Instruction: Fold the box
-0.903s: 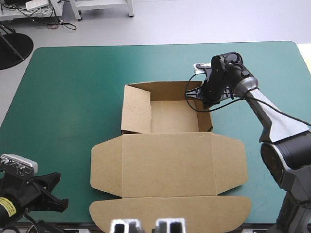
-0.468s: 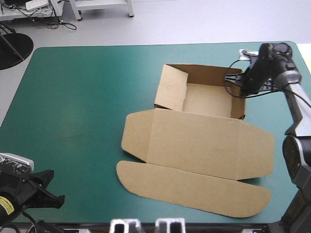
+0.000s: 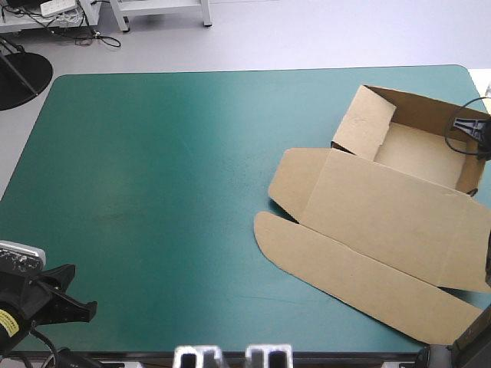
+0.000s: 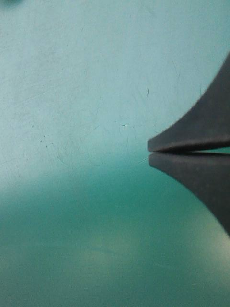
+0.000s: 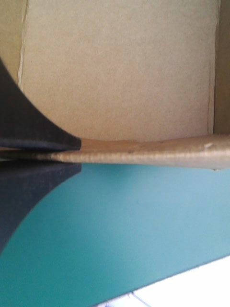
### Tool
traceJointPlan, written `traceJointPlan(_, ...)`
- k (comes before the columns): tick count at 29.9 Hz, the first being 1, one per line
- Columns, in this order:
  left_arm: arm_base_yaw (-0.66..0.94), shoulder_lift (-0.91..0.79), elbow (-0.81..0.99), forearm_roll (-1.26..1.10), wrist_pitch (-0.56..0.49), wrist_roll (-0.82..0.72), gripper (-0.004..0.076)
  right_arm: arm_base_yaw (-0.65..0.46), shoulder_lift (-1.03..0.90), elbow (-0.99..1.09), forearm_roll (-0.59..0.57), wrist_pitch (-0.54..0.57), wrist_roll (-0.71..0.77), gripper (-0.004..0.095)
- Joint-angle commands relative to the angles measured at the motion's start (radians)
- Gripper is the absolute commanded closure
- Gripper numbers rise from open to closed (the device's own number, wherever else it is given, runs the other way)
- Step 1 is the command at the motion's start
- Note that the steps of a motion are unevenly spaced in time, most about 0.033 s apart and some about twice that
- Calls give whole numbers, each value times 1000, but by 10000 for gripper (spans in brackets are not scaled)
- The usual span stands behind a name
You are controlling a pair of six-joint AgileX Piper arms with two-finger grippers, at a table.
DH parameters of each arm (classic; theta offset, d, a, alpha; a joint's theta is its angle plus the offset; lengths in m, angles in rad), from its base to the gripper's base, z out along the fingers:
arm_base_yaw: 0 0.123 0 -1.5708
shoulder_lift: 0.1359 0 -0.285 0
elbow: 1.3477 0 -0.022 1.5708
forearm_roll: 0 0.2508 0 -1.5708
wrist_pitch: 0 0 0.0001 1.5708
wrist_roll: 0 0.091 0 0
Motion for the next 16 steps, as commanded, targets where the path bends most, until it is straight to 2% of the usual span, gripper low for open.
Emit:
traceJointPlan(1, -6, 11, -23, 17, -54, -10, 733, -55, -49, -28, -58, 4, -14, 928)
traceJointPlan(5, -6, 11, -23, 32, -54, -10, 733, -73, -37, -26, -56, 13, -86, 908)
traceJointPlan(7, -6, 11, -23, 35, -54, -10, 733, -73, -32, -26, -51, 13, -73, 826)
traceJointPlan(12, -6, 11, -23, 36, -53, -10, 733, -73, -29, -26, -38, 13, -107, 501)
traceJointPlan(14, -6, 11, -23, 36, -51, -10, 733, -73, -31, -26, -34, 13, -115, 460)
traceJointPlan(16, -6, 11, -23, 39, -51, -10, 733, -73, -31, -28, -27, 13, -115, 460)
